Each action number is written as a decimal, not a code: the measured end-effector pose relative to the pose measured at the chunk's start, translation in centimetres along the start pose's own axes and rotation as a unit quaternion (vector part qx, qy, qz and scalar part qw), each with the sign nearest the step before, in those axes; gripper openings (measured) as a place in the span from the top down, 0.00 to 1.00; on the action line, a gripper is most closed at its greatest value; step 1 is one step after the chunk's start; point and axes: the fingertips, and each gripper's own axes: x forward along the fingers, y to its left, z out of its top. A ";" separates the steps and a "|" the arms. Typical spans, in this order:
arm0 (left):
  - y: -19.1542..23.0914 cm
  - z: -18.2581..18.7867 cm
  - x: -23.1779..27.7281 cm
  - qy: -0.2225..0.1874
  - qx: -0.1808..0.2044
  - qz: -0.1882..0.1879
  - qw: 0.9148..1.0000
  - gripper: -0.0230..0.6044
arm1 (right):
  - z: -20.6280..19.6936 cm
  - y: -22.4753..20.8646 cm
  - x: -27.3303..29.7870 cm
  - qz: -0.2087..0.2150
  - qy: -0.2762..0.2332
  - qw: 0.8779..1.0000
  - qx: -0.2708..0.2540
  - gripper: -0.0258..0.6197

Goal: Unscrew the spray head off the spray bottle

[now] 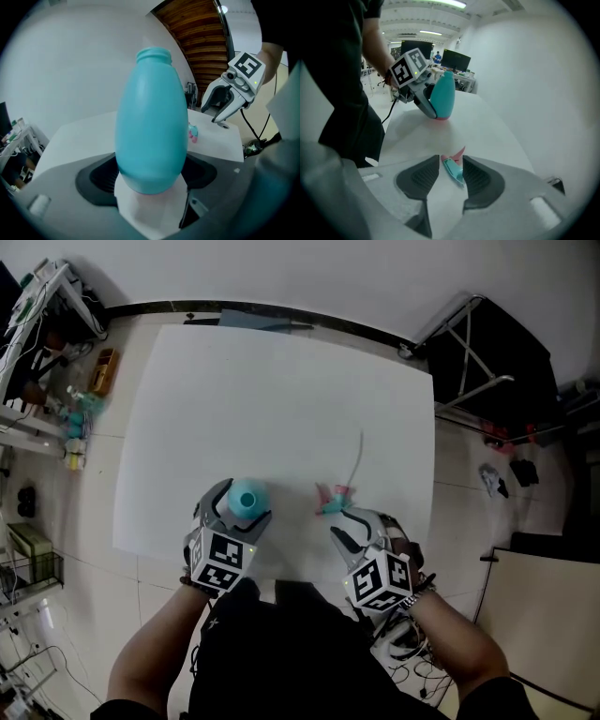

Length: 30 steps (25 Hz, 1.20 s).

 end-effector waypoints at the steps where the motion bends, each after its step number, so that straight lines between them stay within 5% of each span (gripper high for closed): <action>1: 0.0 0.0 -0.1 0.000 0.000 0.000 1.000 0.27 | -0.2 0.3 0.3 0.004 0.005 1.000 -0.019 0.74; 14: -0.1 0.0 -0.8 0.001 0.001 0.003 1.000 0.27 | -1.7 1.0 4.2 0.035 0.049 0.983 -0.176 0.72; 30: -0.1 -0.2 -1.4 0.004 0.002 0.009 1.000 0.27 | -2.8 0.6 6.7 0.076 0.072 0.970 -0.219 0.71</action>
